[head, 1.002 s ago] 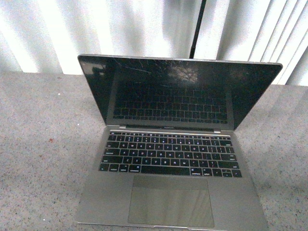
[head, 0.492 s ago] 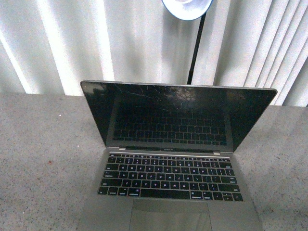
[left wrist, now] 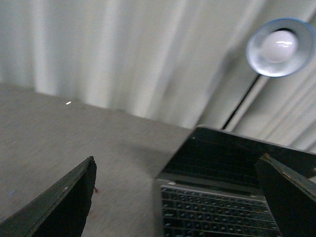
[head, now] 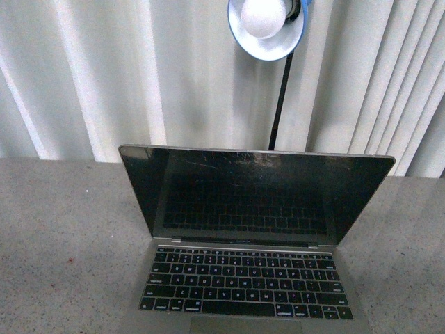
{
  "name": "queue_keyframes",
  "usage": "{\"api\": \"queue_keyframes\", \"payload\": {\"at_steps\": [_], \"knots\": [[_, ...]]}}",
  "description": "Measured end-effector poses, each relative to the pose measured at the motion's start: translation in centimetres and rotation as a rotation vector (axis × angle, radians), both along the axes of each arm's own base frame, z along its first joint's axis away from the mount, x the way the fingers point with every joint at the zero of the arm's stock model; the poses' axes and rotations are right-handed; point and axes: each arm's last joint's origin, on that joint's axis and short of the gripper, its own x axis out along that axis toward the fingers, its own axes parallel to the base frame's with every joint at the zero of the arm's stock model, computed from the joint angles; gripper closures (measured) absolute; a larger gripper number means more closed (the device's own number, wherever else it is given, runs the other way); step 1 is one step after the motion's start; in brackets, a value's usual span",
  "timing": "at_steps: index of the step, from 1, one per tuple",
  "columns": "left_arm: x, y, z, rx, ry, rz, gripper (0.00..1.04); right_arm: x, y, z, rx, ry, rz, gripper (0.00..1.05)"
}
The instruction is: Close laptop
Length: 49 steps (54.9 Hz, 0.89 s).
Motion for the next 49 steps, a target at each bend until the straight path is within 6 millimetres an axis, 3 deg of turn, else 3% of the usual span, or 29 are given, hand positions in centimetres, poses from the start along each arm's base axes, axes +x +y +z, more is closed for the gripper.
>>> {"api": "queue_keyframes", "payload": {"at_steps": [4,8,20,26,33,49], "knots": [[3.2,-1.6,1.7,0.098,-0.04,-0.108,0.07,3.6,-0.1,1.3,-0.18,-0.025,0.059,0.07],[6.6,-3.1,2.0,0.214,-0.043,-0.182,0.07,7.2,0.4,1.3,-0.27,-0.011,0.156,0.07],[14.3,-5.5,1.9,0.424,0.033,-0.204,0.07,12.5,2.6,2.5,-0.357,-0.075,0.298,0.07],[16.6,-6.2,2.4,0.443,0.04,-0.195,0.07,13.7,3.6,2.1,-0.372,-0.058,0.362,0.08],[18.2,-7.2,2.7,0.482,0.044,-0.22,0.07,13.9,4.4,1.3,-0.392,-0.032,0.47,0.3],[20.0,-8.0,0.9,0.605,0.132,-0.296,0.54,15.1,4.9,0.2,-0.567,-0.026,0.584,0.79]]}}
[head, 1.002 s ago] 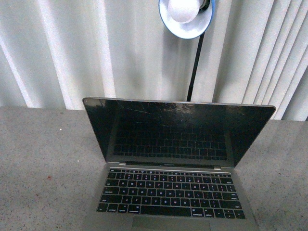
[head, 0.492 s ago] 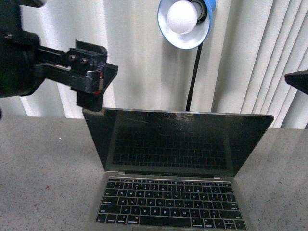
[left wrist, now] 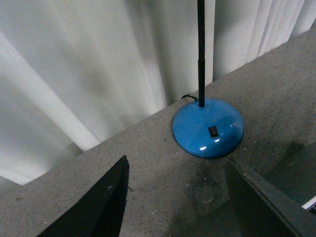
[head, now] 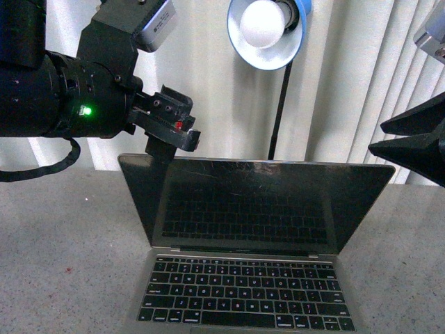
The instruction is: Close laptop
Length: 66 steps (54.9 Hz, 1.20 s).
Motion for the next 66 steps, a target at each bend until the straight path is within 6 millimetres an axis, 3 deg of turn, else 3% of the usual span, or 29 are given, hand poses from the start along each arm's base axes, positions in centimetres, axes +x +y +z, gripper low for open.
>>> {"api": "queue_keyframes", "payload": {"at_steps": [8,16,41,66], "knots": [[0.3,0.0,0.2,0.011,0.003,-0.027,0.79,1.1,-0.1,0.5,-0.041,-0.015,0.019,1.02],[0.3,-0.2,-0.1,0.032,0.019,-0.063,1.01,1.8,0.1,0.5,-0.067,-0.016,0.037,1.02],[1.4,-1.2,-1.2,0.123,0.054,-0.178,1.01,3.5,0.9,-0.2,-0.146,0.037,0.098,1.02],[0.5,-0.6,-1.8,0.139,0.086,-0.208,1.01,2.7,1.9,-1.6,-0.16,0.09,0.146,1.02]]}}
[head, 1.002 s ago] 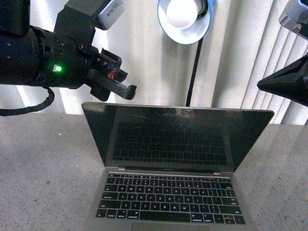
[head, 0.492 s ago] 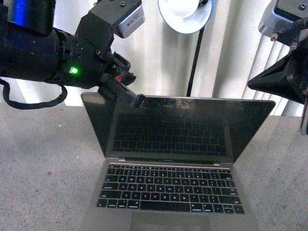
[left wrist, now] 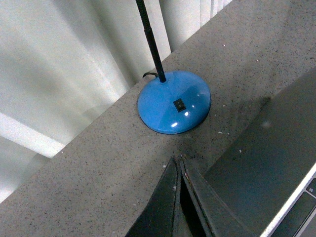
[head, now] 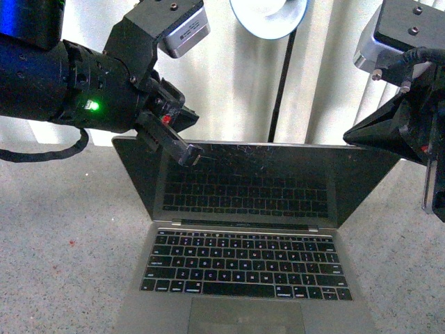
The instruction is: Close laptop
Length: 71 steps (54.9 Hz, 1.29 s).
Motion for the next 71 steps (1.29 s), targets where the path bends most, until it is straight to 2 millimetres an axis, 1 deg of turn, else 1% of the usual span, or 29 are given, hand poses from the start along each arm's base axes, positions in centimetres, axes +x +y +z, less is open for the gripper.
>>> {"api": "queue_keyframes", "payload": {"at_steps": [12,27,42,71], "knots": [[-0.6,0.1,-0.7,0.031,0.035,-0.023,1.01,-0.6,0.3,-0.9,-0.014,0.024,0.016,1.02],[-1.7,0.2,-1.6,0.047,0.068,-0.053,1.01,-2.1,0.8,-2.0,-0.027,0.056,0.05,1.02],[-2.9,0.3,-3.2,0.065,0.118,-0.086,1.01,-3.0,0.7,-3.3,-0.046,0.08,0.059,1.02],[-4.5,-0.2,-4.9,0.068,0.145,-0.133,1.01,-4.4,0.4,-5.6,-0.044,0.118,0.068,1.02]]}}
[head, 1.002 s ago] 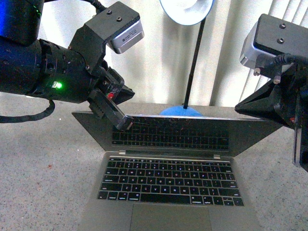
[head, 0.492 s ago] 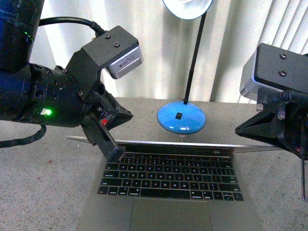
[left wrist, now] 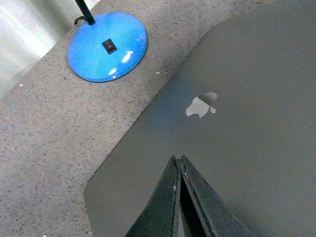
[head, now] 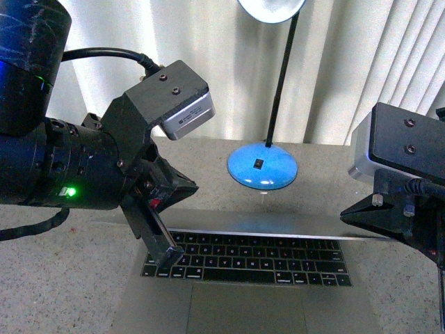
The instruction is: Close laptop
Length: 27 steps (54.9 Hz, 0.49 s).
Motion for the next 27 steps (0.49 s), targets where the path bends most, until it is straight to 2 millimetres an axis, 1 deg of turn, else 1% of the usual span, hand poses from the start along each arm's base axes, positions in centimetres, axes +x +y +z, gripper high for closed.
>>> {"api": "queue_keyframes", "payload": {"at_steps": [11,27], "knots": [[-0.6,-0.3,-1.0,0.008,0.027,-0.017,1.01,-0.2,0.0,-0.5,-0.002,0.005,0.003,1.02],[-1.5,-1.0,-2.3,0.003,0.05,-0.038,1.01,-1.1,-0.2,-2.2,-0.016,0.026,0.015,1.02]]}}
